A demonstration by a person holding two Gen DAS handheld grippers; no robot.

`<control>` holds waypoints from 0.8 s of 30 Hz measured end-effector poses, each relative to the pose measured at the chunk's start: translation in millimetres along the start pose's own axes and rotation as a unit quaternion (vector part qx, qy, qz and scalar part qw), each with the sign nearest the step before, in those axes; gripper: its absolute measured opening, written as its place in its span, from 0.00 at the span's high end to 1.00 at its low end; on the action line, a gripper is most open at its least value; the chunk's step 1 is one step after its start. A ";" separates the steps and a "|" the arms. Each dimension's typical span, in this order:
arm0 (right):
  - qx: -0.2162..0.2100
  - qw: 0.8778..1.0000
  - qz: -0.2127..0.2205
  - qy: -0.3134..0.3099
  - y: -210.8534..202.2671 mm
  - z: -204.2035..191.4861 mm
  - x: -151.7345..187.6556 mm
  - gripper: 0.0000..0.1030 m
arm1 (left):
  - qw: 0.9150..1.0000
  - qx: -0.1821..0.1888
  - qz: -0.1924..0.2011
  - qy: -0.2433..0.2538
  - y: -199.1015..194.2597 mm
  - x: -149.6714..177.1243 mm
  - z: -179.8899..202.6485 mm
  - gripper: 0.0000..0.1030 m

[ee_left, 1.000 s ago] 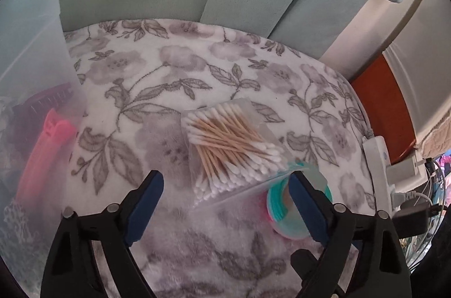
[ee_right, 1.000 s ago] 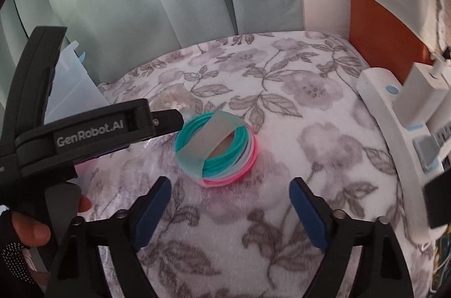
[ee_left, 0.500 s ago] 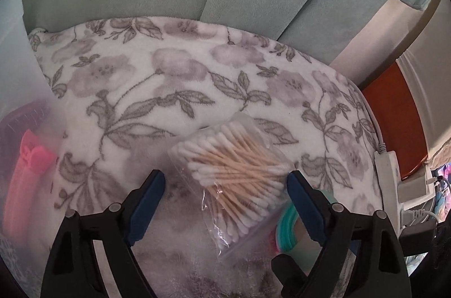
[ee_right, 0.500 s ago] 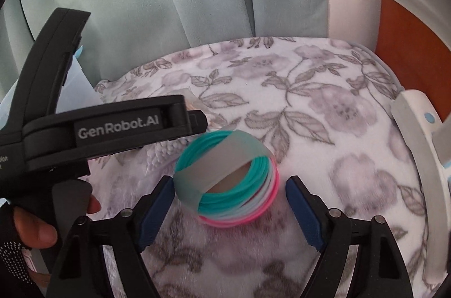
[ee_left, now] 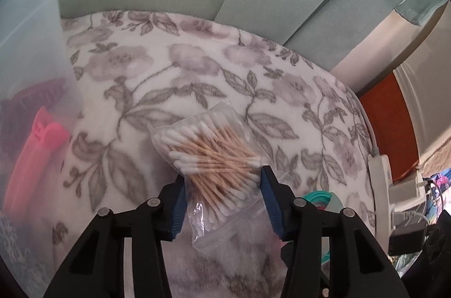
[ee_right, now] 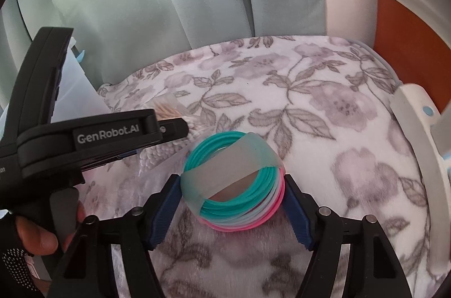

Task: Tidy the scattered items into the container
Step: 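Close left tool on the cotton swab bag while right tool closes on the bangles, then lift and carry the swab bag with left tool while right tool carries the bangles to the container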

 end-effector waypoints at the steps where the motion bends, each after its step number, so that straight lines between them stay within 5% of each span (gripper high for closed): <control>1: 0.000 1.000 -0.001 0.005 -3.1 1.2 1.9 0.29 | 1.000 0.001 -0.003 -0.002 -2.1 3.9 -0.4 0.52; 13: 0.008 0.998 -0.015 0.057 -60.0 7.3 44.5 0.29 | 0.999 -0.004 -0.047 -0.014 -38.0 60.8 -3.2 0.55; 24: 0.012 0.997 0.032 0.062 -134.3 -8.9 54.5 0.29 | 0.998 0.003 -0.055 -0.016 -77.0 102.6 -0.3 0.56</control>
Point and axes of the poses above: each gripper's, at about its wrist camera, not at the fingertips, and y roughly the way its jaws point, z to its right, x to its underside, the point moved 1 cm from there along y, roughly the way its jaws point, and after that the axes turned 1 degree about -x, right-handed, at the moved point
